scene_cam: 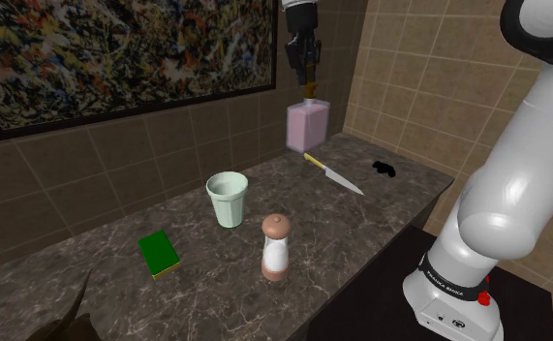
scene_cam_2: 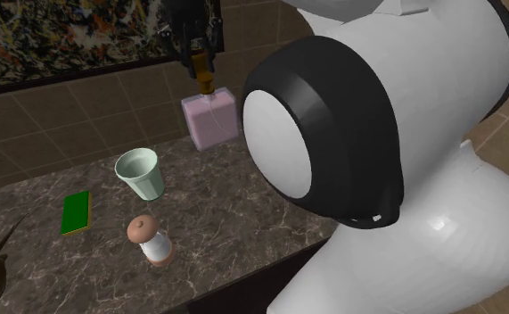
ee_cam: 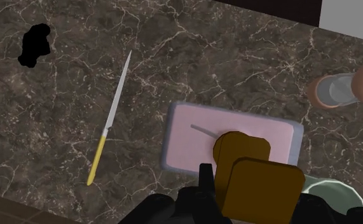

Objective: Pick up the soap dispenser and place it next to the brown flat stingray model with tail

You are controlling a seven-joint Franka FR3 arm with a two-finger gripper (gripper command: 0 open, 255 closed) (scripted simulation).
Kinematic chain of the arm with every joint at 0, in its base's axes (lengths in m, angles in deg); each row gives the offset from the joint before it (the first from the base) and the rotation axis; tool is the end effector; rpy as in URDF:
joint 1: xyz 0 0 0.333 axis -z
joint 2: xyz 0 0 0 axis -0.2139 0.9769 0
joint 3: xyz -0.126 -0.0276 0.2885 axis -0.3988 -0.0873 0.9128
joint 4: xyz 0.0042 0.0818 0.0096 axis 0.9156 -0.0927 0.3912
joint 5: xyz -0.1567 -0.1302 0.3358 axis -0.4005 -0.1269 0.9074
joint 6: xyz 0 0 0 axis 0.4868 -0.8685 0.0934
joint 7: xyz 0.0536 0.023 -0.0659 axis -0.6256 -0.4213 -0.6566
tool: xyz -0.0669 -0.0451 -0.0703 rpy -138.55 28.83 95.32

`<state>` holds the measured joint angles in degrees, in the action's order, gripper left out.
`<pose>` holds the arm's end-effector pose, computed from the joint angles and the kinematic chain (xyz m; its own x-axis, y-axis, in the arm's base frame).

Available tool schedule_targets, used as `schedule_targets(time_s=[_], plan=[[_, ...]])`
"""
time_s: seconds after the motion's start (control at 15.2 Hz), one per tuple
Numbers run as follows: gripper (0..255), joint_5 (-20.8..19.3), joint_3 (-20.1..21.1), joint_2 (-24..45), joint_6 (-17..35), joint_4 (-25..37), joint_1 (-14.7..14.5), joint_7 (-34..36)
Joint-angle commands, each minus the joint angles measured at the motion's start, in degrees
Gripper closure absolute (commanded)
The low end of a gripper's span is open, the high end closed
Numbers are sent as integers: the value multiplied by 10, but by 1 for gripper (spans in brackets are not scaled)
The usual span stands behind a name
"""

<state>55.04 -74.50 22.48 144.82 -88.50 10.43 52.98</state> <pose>0.5102 0.0051 0.6456 0.9713 0.0859 -0.2218 0.0870 -0.9962 -0.0051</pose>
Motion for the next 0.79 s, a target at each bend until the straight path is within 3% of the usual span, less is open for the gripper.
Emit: schedule_targets(time_s=[0.0,0.59,0.73], plan=[[255,0,0,5,-17,22,0,0],[255,0,0,48,-103,151,0,-2],[255,3,6,46,-100,147,-7,13]])
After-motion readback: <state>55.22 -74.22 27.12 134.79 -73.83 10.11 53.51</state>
